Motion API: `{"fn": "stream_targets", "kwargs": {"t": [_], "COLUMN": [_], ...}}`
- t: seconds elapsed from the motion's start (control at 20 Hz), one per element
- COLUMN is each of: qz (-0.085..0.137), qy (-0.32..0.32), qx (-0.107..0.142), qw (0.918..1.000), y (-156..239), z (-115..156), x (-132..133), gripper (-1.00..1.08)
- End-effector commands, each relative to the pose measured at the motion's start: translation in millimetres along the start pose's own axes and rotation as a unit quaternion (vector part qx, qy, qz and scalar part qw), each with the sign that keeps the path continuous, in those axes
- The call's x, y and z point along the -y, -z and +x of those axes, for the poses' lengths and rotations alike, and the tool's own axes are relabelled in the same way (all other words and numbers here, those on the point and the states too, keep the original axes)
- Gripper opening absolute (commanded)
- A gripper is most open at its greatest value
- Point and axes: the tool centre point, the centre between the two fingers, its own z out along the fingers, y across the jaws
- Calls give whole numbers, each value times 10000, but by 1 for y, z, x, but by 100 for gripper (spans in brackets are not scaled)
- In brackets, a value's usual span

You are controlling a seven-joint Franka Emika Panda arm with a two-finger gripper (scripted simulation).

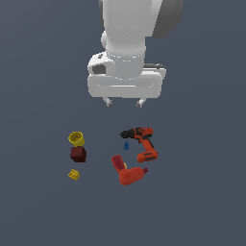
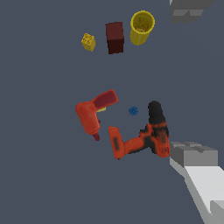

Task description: Pick up a designated object from a clutter of objects.

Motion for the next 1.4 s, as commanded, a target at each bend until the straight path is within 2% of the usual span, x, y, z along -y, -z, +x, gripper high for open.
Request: {"fn": "stream_targets", "kwargs": {"t": [0.0, 0.4, 0.85, 1.35], "qz": [0, -117, -119, -94], "qy": [0, 57, 65, 264], "qx": [0, 76, 78, 100], "qw": [10000, 9999, 9999, 9996], "y": [0, -3, -4, -34], "z": [0, 0, 0, 7], "x": [0, 0, -1, -32], "gripper": [100, 100, 100, 100]}}
